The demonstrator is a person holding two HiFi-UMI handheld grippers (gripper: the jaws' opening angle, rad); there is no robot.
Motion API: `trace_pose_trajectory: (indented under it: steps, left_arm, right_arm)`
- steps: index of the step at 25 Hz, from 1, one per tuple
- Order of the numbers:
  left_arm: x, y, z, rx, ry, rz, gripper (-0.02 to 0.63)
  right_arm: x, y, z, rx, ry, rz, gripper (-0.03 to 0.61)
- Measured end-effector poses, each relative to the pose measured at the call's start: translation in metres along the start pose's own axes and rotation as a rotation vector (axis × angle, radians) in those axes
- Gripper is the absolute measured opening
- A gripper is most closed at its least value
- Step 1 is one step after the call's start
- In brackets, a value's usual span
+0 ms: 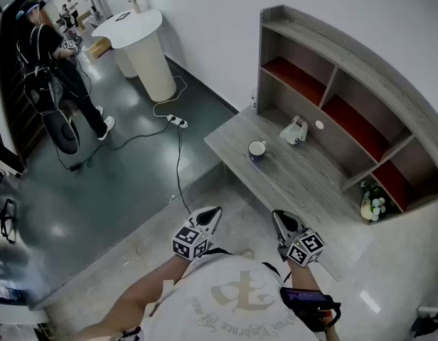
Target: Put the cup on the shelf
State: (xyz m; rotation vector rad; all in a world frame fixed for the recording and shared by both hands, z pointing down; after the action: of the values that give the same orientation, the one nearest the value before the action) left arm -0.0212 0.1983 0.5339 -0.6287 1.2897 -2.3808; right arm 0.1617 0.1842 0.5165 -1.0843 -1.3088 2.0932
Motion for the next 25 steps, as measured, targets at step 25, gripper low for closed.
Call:
trace_pose_trajectory:
  steps: [25]
  left_arm:
    - [-0.007,-0.011,0.001,0.016,0.056,-0.006,0.002]
  right_arm:
    - [-0.003,-0.021,-0.002,0.011,0.04,0.052,0.005]
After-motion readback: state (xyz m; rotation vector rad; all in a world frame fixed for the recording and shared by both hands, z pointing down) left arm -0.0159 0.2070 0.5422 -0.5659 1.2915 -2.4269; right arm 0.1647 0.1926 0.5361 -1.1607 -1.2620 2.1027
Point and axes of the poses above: the fingertips, and each gripper's own axes: z forward along the fingers, x to its left, y out of its top, the point moved 1 cm from there along -z, backward along the fingers, and after that the axes turned 8 degrees about x, right-handed, at the moved point
